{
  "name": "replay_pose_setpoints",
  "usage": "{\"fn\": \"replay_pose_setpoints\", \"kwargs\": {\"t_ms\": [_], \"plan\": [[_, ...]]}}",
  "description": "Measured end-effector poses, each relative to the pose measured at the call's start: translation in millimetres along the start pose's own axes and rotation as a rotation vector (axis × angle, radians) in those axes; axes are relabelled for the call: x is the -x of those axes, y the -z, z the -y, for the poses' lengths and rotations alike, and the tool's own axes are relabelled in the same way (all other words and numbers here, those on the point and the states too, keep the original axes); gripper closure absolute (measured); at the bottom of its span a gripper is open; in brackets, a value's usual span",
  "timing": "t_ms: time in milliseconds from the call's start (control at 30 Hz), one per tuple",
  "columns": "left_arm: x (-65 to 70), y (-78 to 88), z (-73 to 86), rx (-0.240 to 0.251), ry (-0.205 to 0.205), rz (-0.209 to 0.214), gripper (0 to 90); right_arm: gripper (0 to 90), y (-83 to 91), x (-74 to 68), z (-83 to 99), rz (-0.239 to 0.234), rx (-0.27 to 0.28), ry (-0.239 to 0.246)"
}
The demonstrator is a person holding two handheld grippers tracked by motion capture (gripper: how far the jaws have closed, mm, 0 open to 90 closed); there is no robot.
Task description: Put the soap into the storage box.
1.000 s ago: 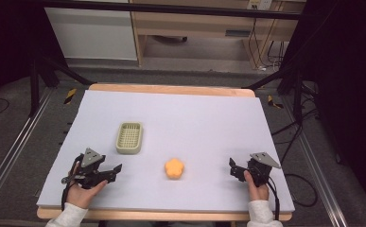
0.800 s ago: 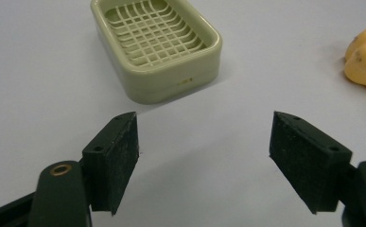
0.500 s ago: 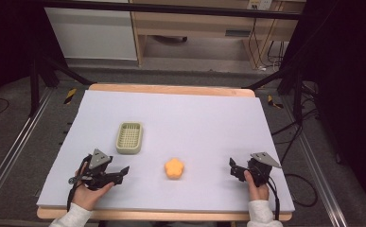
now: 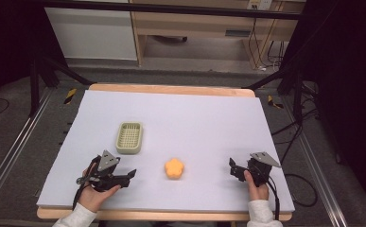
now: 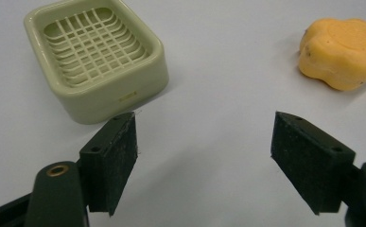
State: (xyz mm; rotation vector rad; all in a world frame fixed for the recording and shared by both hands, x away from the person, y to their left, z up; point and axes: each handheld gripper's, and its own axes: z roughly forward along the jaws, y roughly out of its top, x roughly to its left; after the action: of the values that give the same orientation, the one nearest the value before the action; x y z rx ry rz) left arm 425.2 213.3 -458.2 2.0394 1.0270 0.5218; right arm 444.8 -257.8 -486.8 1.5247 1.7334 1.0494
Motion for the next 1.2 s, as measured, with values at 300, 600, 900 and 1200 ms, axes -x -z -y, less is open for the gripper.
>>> {"fn": "replay_pose_setpoints", "kwargs": {"t_ms": [300,600,900,1200], "plan": [[11.4,-5.9,-6.3,-0.006,-0.024,0.029,23.4,3.0,-0.2,-0.3,-0.1,0.000,-0.002,-0.001],[23.1,-10.6,-14.8,-0.003,-0.043,0.054,23.4,3.0,-0.8,-0.3,-0.2,-0.002,-0.007,0.004],[29.7,-13.1,-22.2,-0.007,-0.061,0.073,23.4,3.0,-1.0,-0.2,-0.2,-0.001,-0.008,0.003],[31.5,-12.9,-28.8,-0.017,-0.078,0.079,23.3,3.0,-1.6,0.0,-0.5,-0.002,-0.016,0.000]]}}
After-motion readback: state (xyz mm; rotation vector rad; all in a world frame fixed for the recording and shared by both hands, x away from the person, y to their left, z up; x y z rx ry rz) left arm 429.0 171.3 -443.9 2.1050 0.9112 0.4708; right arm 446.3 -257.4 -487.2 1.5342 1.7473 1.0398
